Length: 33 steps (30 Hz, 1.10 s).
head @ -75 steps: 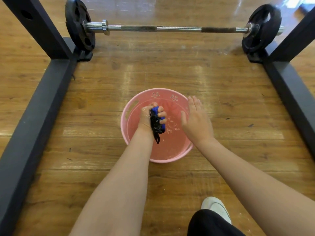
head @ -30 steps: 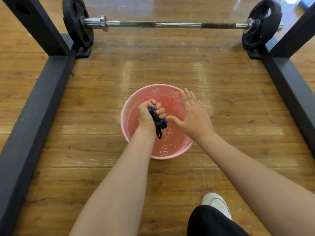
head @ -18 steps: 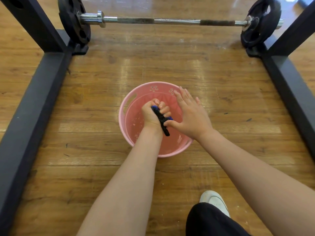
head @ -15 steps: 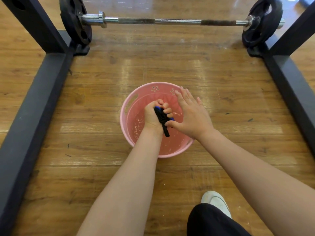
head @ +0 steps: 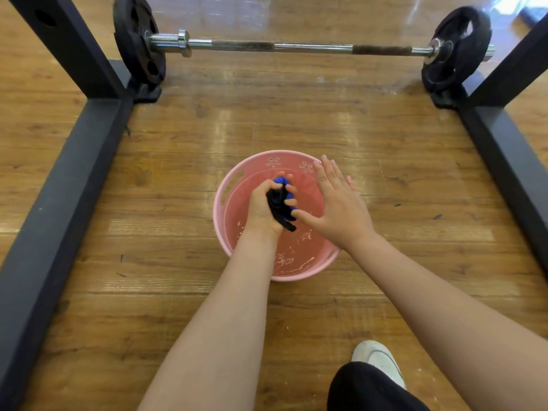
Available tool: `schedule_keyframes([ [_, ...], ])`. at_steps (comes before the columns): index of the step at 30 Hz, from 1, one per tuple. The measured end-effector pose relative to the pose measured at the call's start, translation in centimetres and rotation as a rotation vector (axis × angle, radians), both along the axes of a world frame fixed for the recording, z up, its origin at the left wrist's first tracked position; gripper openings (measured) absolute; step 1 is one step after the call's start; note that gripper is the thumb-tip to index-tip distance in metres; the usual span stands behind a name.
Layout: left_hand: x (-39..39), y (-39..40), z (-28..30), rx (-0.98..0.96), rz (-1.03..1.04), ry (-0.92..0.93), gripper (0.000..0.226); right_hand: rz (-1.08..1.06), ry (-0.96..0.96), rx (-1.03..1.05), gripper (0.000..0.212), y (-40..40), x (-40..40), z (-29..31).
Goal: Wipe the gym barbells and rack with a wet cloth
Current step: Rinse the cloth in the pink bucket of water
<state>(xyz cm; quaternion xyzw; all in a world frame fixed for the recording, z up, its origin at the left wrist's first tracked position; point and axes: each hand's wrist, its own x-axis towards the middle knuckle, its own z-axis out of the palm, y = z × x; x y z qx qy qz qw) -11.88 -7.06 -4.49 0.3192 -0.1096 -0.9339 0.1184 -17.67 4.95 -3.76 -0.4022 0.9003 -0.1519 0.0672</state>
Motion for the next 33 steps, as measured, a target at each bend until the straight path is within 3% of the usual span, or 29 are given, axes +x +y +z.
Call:
schedule_keyframes([
  [4, 0.1, -0.1, -0.1, -0.015, -0.037, 0.039, 0.018, -0.017, -0.026, -0.039, 0.099, 0.0, 0.0, -0.2],
  [7, 0.0, -0.2, -0.2, -0.091, -0.072, 0.002, 0.024, -0.01, -0.018, -0.016, 0.103, 0.0, -0.1, -0.3],
  [12, -0.1, 0.5, -0.2, -0.168, -0.003, -0.242, 0.039, -0.02, -0.018, -0.023, 0.102, 0.1, -0.1, -0.3],
  [15, -0.2, 0.5, -0.5, -0.218, 0.04, -0.374, 0.036, -0.016, -0.005, -0.002, 0.101, 0.0, -0.1, -0.4],
  [22, -0.3, 0.4, -0.8, -0.132, 0.053, -0.4, 0.033, -0.01, 0.013, 0.014, 0.094, 0.1, -0.2, -0.4],
  [29, -0.3, 0.7, -0.3, 0.023, 0.078, -0.272, 0.037, -0.026, 0.003, -0.021, 0.095, 0.1, -0.3, -0.5],
  [33, -0.4, 1.1, -0.5, 0.01, 0.074, -0.264, 0.037, -0.03, -0.007, -0.038, 0.096, 0.1, -0.2, -0.5],
])
